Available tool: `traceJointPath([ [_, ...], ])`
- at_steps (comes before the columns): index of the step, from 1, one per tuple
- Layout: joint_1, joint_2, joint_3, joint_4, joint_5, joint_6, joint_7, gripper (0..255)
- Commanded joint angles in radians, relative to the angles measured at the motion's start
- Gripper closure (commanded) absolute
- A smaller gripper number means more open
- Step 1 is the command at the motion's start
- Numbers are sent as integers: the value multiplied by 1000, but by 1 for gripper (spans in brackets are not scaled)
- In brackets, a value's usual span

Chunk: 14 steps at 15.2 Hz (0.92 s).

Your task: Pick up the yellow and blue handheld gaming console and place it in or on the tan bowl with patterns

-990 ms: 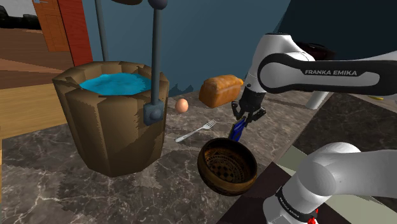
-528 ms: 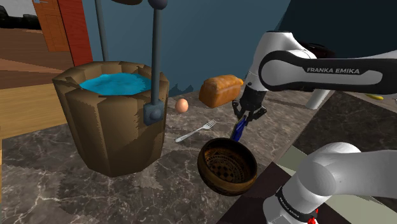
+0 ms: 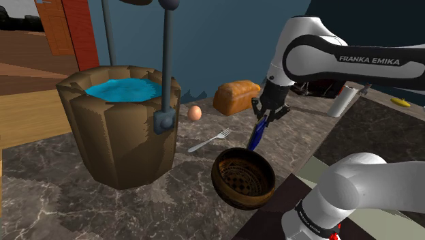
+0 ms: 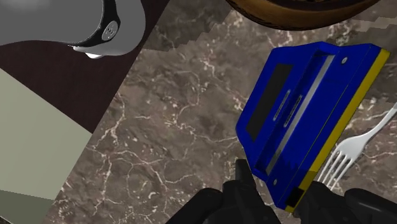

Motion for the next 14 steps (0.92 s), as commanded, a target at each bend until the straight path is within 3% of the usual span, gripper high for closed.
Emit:
traceJointPath([
  [1,-2,-3,-6,28,-5,-32,-2,255],
  [14,-14,18,-28,215,-26,-197,-4,255],
])
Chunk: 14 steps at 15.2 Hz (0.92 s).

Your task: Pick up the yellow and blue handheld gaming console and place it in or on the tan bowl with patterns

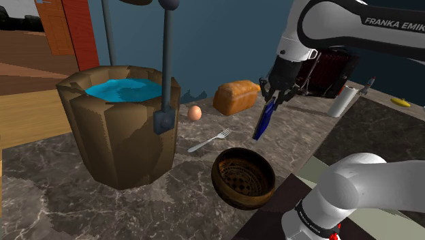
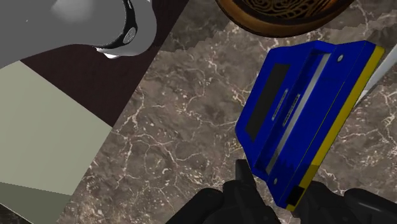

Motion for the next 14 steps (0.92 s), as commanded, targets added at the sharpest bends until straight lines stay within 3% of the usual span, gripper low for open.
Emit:
traceJointPath([
  [1,-1,7,-1,32,-2,-25,2,255],
  [9,-8,36,-10,147,-12,-112,1,255],
  [14,30,-29,69,171,58,-194,101,255],
])
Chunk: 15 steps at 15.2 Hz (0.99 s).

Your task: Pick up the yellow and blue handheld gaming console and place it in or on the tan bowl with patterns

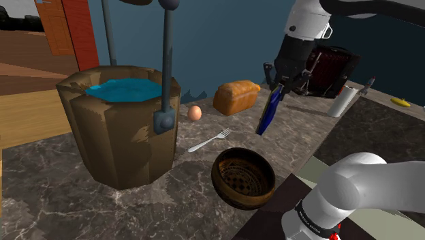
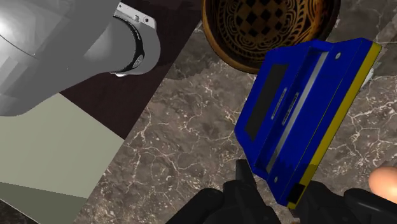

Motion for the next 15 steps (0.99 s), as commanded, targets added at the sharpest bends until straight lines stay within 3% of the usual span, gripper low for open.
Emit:
traceJointPath([
  [1,14,-22,32,16,30,-35,42,255],
  [7,49,-60,145,97,133,-131,189,255],
  [15,65,-112,164,-39,157,-45,182,255],
])
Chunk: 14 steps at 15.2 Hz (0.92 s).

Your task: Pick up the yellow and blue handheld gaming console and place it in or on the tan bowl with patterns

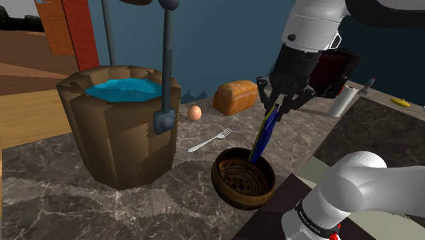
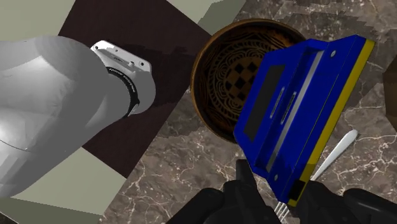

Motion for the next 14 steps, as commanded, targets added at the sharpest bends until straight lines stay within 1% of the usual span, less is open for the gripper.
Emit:
traceJointPath([
  [1,3,-12,3,-33,4,22,-4,255],
  [12,26,-63,43,-203,46,141,-11,255],
  [14,27,-64,44,-206,47,143,-11,255],
])
